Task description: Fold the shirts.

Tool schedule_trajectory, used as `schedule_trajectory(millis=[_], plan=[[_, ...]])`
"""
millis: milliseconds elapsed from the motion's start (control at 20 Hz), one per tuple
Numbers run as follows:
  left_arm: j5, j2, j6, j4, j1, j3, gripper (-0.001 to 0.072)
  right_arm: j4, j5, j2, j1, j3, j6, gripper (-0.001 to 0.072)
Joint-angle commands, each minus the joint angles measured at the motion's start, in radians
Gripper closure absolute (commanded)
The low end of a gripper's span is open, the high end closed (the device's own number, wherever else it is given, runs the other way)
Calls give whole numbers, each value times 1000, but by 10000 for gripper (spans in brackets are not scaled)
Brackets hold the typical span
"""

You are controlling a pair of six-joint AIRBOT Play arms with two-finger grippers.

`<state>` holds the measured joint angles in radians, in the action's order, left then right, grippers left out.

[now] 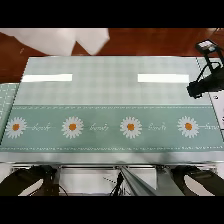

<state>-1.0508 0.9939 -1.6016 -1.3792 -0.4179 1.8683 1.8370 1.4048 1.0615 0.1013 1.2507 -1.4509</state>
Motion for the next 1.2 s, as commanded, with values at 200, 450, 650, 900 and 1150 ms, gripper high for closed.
schedule_trajectory(millis=[200,450,650,900,1150], plan=[[-100,36,-116,-3,-332,-224,682,40,9,-65,-1,5,0,182],[132,85,-249,43,-491,-688,681,40,-27,-65,0,5,-1,182],[341,117,-390,56,-570,-1006,681,32,-41,-65,0,5,-5,182],[359,94,-374,56,-495,-1014,390,8,-40,-65,0,5,-5,182],[131,24,-203,50,-235,-792,82,12,-13,-65,-1,5,-4,180]])
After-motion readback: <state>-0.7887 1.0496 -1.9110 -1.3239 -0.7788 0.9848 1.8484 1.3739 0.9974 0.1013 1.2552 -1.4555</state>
